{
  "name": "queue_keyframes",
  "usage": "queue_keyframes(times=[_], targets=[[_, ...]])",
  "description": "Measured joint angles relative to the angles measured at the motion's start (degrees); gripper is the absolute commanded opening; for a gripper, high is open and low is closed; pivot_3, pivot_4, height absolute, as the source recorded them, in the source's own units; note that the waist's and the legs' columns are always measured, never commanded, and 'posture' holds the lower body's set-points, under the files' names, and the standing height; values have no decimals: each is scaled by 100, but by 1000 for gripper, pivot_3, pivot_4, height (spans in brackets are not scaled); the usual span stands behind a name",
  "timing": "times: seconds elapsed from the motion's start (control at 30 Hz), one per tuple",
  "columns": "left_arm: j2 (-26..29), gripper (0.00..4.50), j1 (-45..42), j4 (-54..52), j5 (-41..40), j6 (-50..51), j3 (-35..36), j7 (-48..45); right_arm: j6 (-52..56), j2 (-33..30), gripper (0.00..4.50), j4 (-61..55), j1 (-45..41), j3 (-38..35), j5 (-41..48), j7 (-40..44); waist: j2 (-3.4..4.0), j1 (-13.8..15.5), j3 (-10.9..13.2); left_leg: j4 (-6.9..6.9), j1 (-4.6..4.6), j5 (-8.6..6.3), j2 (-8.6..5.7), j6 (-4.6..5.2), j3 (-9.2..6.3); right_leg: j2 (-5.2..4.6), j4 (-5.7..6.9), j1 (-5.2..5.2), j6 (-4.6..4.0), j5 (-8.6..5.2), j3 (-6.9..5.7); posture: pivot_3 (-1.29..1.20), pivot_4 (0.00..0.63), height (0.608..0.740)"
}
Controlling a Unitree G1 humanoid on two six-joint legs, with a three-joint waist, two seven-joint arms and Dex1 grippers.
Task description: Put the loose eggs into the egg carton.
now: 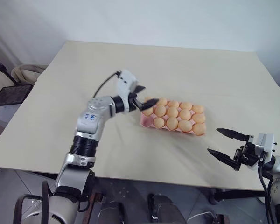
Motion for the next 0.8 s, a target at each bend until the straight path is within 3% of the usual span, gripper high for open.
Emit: queue_keyframes(times=[0.33, 0.57, 0.8], targets=[[265, 4485, 177, -147, -40, 187, 553, 848, 138, 42, 4500, -8, -61, 22, -1, -109, 0, 7, 0, -6, -1, 18, 1, -38, 1, 2, 0, -2, 1, 0, -2, 0, 150, 740], [556, 4485, 727, -1015, -304, 757, 1018, 1159, 288, 46, 4500, -206, 35, 22, 32, -168, 0, 4, 0, -7, 5, 23, 4, -52, 3, 4, 4, -1, 0, 0, -3, 0, 150, 740], [915, 4485, 1545, -1830, -550, 1510, 1038, 1078, 438, 40, 4500, -257, 14, 25, 35, -217, 0, 2, 0, -4, 4, 13, 2, -71, 2, 0, 6, 0, -1, 0, -3, 0, 150, 740]])
